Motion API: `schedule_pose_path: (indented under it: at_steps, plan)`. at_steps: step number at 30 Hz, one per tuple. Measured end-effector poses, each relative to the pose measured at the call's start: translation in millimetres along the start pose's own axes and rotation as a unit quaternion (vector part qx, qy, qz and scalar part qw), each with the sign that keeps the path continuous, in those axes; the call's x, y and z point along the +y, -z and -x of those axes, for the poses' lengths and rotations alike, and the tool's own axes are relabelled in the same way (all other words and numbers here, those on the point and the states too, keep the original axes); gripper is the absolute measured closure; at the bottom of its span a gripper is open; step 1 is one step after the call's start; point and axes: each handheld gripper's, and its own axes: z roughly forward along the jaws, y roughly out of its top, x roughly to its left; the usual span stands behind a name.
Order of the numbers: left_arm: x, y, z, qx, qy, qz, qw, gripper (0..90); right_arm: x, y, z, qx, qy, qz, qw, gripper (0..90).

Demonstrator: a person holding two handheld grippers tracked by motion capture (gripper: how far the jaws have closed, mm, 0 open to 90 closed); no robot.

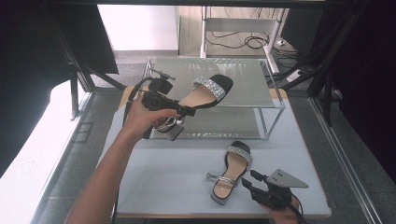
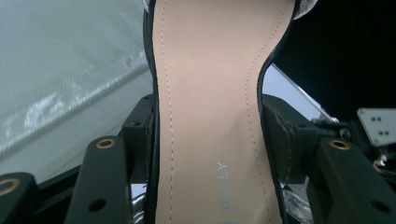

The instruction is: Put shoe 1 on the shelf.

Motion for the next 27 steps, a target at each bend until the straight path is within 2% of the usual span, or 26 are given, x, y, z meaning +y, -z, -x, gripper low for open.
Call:
schedule_pose_path:
  at_steps: [3, 7, 15, 19, 23, 25, 27]
  plan:
    - [7.2, -3.4, -3.0, 0.004, 0.011, 0.004, 0.9999, 43.6, 0.5, 1.3, 0.9, 0.000, 0.000, 0.002, 1.0000, 52.8]
    - [15.9, -8.0, -8.5, 0.006, 0.011, -0.005, 0.9999, 43.6, 0.8, 1.6, 2.5, -0.001, -0.003, 0.004, 1.0000, 52.8]
    - [37.1, -12.8, -14.1, 0.017, 0.025, -0.001, 0.9995, 43.6, 1.8, 5.9, 5.3, -0.002, -0.010, 0.008, 0.9999, 52.9]
    - [46.2, -16.1, -21.3, 0.034, 0.043, 0.004, 0.9985, 43.6, 0.4, 4.7, 3.2, -0.001, -0.009, 0.005, 0.9999, 52.9]
    - [50.8, -20.3, -30.4, 0.031, 0.060, 0.004, 0.9977, 43.7, 0.5, 4.6, 1.3, 0.000, -0.007, 0.005, 1.0000, 52.8]
    - [56.0, -24.9, -36.8, 0.043, 0.078, 0.005, 0.9960, 43.7, 0.5, 4.5, 0.8, 0.001, -0.007, 0.004, 1.0000, 52.8]
    - [60.0, -27.3, -39.5, 0.046, 0.087, 0.011, 0.9951, 43.7, 0.4, 4.5, 0.9, 0.001, -0.008, 0.003, 1.0000, 52.7]
